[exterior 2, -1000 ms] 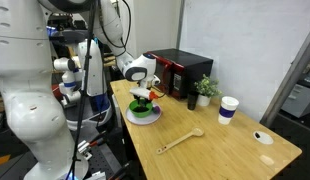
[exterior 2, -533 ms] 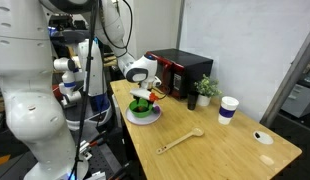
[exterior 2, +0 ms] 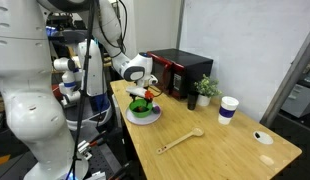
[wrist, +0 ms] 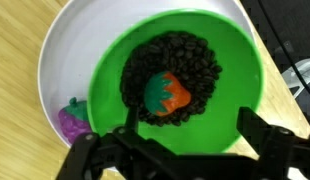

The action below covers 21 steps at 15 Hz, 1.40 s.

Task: Pick up a strawberry and put it in the green bowl

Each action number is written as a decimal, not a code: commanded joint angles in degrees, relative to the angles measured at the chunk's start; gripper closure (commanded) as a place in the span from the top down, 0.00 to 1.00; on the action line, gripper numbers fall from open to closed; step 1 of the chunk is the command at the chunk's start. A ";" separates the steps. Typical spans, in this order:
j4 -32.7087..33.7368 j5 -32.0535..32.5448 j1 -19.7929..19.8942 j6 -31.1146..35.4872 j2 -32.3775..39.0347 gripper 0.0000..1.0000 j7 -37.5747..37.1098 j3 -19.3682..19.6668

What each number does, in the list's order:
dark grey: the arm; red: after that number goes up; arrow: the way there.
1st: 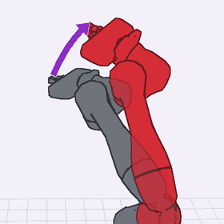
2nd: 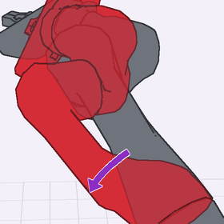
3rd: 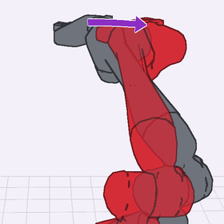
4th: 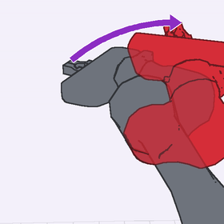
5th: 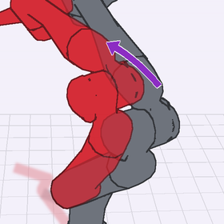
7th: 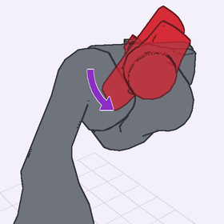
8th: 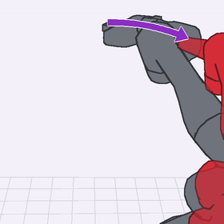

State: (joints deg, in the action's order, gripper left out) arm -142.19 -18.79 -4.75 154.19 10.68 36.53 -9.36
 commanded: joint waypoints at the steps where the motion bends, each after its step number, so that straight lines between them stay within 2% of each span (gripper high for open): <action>1: -5.20 4.22 -1.57 2.90 -6.02 1.00 -7.56 -1.92; 6: -9.46 10.22 -4.21 2.56 -14.60 1.00 -17.26 -2.46; 12: -13.15 4.18 -8.17 -2.20 -25.97 1.00 -17.33 0.10; 16: -14.92 2.70 -9.69 -7.18 -32.61 1.00 -21.48 2.20; 18: -15.59 3.78 -8.74 -7.63 -34.61 1.00 -26.73 2.01; 19: -13.83 4.43 -9.74 -6.41 -31.66 1.00 -24.13 2.51; 21: -14.63 4.45 -9.67 -6.74 -33.52 1.00 -26.43 2.57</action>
